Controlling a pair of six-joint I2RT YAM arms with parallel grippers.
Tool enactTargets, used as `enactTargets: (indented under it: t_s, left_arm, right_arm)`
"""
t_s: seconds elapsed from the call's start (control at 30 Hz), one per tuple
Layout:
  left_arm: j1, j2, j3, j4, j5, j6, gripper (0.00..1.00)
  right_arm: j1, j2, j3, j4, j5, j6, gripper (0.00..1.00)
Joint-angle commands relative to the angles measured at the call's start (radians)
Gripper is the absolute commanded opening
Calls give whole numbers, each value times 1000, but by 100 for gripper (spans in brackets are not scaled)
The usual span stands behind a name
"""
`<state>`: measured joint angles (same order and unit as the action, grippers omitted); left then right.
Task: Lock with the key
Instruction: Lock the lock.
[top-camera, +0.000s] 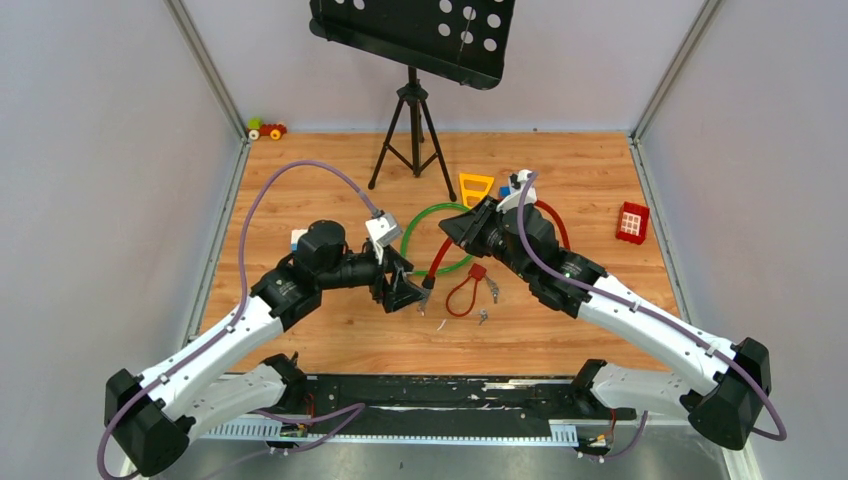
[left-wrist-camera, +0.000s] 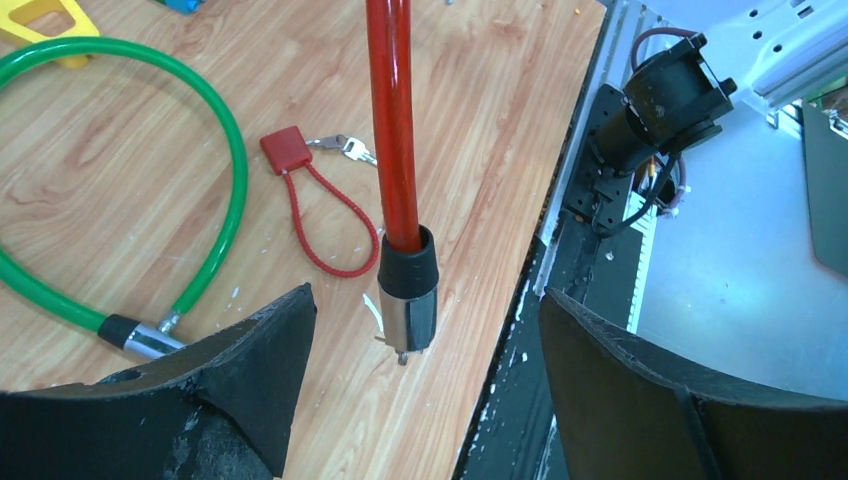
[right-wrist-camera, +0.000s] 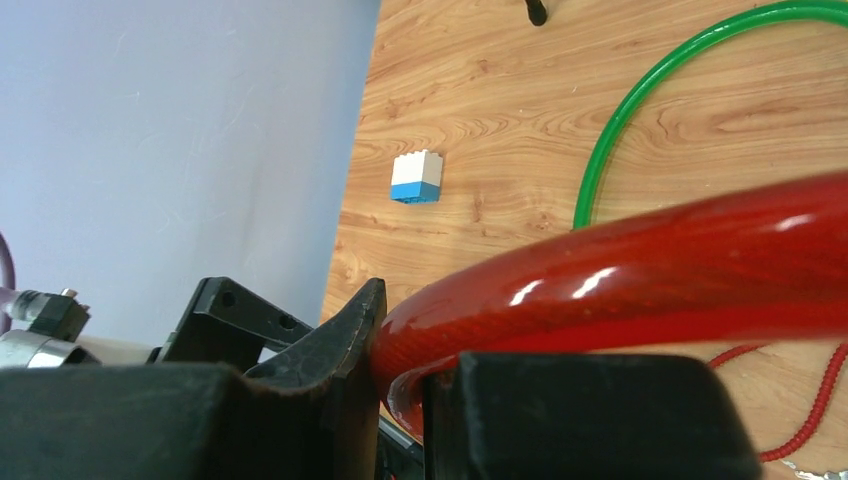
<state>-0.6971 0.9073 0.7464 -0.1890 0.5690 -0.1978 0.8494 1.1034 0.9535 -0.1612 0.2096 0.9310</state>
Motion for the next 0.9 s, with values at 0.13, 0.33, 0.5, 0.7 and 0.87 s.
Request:
enactTargets:
  t_s: [0.13, 0.33, 0.5, 0.7, 0.87]
  left_arm:
    - [-30, 37, -28, 104, -2, -42, 86]
    - [-41, 72, -52, 161, -8, -74, 84]
    - [-65, 106, -48, 175, -25, -78, 82]
    - [-70, 125, -41, 168, -14, -73, 67]
    - [-70, 123, -36, 156, -12, -65, 40]
  right_arm:
    - [-5, -27, 26, 77, -23, 28, 0]
    - [-5, -30, 24, 80, -44, 40, 0]
    - [-5, -37, 25, 78, -49, 43, 0]
    - [-4, -39, 22, 78, -49, 43, 0]
    - [-4, -40, 18, 83, -48, 45, 0]
